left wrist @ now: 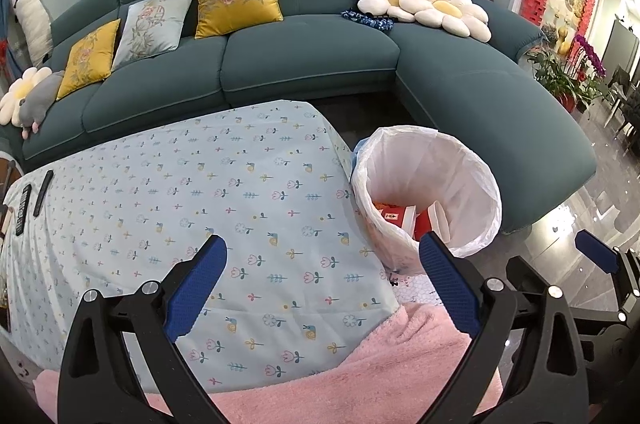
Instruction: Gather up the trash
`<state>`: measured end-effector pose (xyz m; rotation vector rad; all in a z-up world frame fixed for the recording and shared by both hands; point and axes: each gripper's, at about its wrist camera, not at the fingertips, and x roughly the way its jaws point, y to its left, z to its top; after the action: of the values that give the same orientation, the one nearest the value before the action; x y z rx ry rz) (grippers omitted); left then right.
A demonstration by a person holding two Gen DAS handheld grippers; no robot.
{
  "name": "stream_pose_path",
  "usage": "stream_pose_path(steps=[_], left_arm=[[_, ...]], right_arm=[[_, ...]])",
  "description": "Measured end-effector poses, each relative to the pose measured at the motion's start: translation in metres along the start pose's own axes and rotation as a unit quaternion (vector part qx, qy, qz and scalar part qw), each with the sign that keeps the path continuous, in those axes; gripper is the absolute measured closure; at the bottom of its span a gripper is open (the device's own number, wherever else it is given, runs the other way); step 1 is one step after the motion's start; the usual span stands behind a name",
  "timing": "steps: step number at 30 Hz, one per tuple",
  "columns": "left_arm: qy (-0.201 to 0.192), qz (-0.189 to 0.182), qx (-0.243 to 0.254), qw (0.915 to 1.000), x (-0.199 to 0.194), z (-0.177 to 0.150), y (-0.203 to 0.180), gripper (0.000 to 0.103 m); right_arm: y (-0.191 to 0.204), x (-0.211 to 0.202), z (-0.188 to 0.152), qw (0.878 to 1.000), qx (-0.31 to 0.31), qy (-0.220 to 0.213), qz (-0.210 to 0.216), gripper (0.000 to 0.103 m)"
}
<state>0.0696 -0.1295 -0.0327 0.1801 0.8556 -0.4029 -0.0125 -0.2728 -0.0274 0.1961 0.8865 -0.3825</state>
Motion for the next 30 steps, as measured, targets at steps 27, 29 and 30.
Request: stream_pose_path(steps=[27, 29, 30], left_arm=[[0.006, 0.002, 0.008, 0.9999, 0.0024, -0.0008, -0.0001, 0.011], [0.006, 0.002, 0.008, 0.9999, 0.0025, -0.0008, -0.0001, 0.011], [0.007, 0.002, 0.008, 0.9999, 0.0025, -0.0008, -0.0001, 0.011]], right_arm=[[-0.0005, 0.0006, -0.0005, 1.0, 0.001, 0.001, 0.0, 0.007], [-0.0006, 0.0006, -0.0004, 1.0, 0.002, 0.001, 0.0, 0.007], [-0.0008, 0.0008, -0.0007, 1.0, 0.002, 0.001, 0.0, 0.007]])
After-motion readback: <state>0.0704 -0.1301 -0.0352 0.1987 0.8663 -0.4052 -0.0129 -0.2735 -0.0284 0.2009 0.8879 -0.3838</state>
